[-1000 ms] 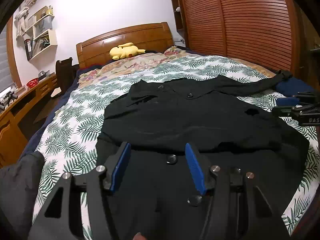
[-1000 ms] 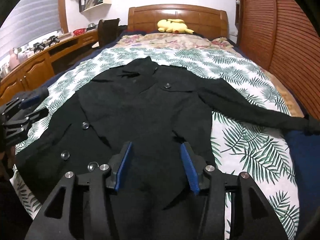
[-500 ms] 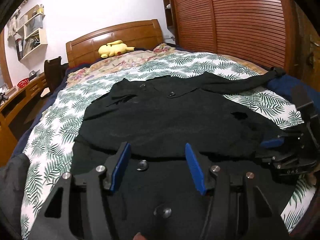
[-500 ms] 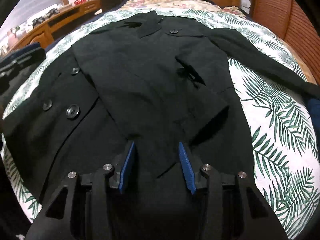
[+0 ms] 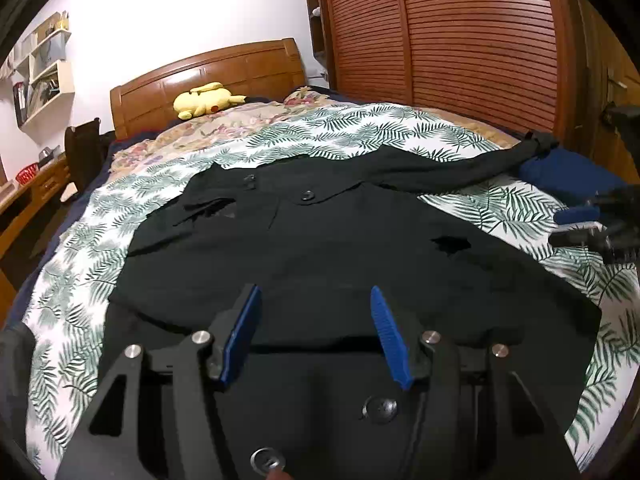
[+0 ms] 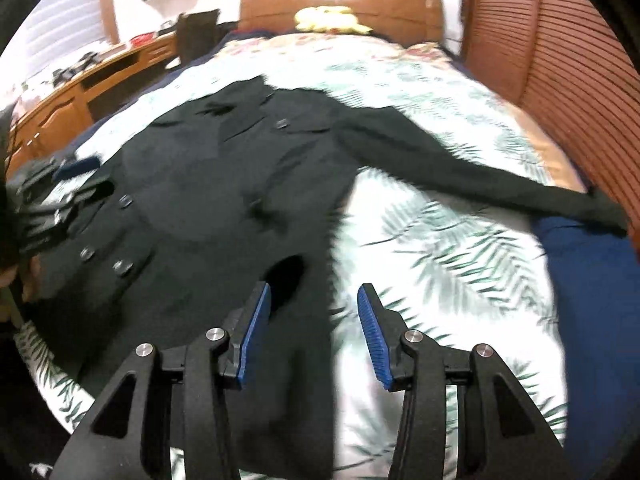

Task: Fold large clothes
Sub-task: 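Move the right tool to the other sleeve cuff and grasp it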

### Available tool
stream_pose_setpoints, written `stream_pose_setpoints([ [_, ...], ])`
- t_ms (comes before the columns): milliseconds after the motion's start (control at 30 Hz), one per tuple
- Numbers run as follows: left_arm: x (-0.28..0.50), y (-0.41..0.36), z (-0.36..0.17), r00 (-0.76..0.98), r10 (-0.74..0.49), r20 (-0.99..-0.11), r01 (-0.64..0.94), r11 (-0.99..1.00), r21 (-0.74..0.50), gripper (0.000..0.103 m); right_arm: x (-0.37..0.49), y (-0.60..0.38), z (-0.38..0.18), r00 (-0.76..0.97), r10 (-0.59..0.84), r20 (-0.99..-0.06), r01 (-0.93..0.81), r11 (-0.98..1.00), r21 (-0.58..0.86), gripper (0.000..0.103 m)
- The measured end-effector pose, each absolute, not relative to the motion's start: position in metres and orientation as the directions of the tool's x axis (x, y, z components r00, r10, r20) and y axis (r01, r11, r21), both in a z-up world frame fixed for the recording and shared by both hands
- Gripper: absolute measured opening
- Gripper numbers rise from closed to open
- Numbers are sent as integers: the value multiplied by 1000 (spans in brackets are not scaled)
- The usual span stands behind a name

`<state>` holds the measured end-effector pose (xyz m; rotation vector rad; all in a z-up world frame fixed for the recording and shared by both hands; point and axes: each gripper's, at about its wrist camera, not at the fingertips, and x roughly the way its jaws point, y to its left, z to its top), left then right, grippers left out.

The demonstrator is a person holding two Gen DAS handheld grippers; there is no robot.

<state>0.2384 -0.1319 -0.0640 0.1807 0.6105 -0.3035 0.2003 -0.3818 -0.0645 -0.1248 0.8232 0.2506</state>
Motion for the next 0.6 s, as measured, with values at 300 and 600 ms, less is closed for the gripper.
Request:
stream_pose_setpoints([
  [300,244,-139,-69,773,-234,-590,349,933,88,56,259,-474,-40,692,31,-721,-41,999,4,66],
  [600,260,-141,-84,746,-224,-627,352,932,86,56,313,-559,0,719,-138,-682,139,989,-54,67],
])
